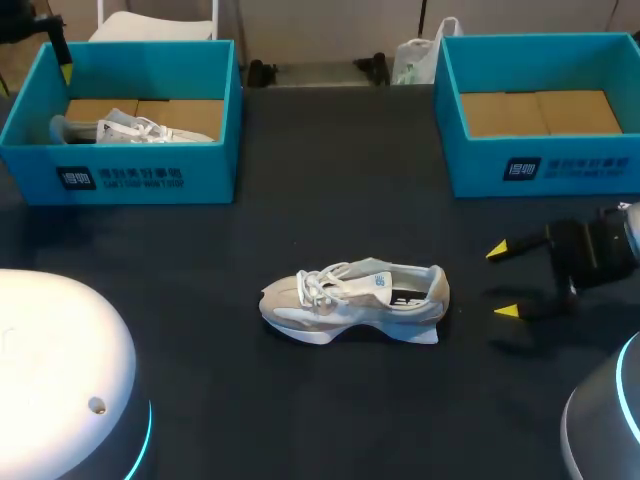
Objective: Take the shoe out of the shoebox, open the shoe tongue, remove and reinsert the insole, then place the shoe into the shoebox
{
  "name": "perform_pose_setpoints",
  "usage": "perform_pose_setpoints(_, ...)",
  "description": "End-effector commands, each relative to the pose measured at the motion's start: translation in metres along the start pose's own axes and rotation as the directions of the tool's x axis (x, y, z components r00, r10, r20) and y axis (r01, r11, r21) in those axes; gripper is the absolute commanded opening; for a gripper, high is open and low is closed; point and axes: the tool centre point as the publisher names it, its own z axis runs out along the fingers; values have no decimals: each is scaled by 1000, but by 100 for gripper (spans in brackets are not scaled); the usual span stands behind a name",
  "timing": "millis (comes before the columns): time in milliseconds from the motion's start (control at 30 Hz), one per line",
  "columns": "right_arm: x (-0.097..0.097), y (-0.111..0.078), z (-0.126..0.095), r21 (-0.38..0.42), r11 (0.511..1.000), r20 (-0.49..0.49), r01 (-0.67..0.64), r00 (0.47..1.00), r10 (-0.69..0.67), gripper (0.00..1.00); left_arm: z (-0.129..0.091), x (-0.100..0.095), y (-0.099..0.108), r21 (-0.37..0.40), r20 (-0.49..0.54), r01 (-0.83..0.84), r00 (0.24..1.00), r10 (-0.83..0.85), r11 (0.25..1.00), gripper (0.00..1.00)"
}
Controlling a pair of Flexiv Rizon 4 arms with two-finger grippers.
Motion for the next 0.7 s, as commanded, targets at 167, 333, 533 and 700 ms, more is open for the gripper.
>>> perform_pose_setpoints(167,0,1,1,8,1000,1,0,1000,0,100,-1,0,1,1,-2,-1,1000,1,1000,100)
perform_pose_setpoints(333,-1,1,3,24,1000,22,-7,1000,6,100,-1,0,1,1,-2,-1,1000,1,1000,100)
perform_pose_setpoints(533,-6,3,15,46,997,63,-63,996,60,100,-1,0,1,1,-2,-1,1000,1,1000,100)
perform_pose_setpoints(700,-9,10,28,26,996,28,-83,996,82,100,-1,0,1,1,-2,-1,1000,1,1000,100)
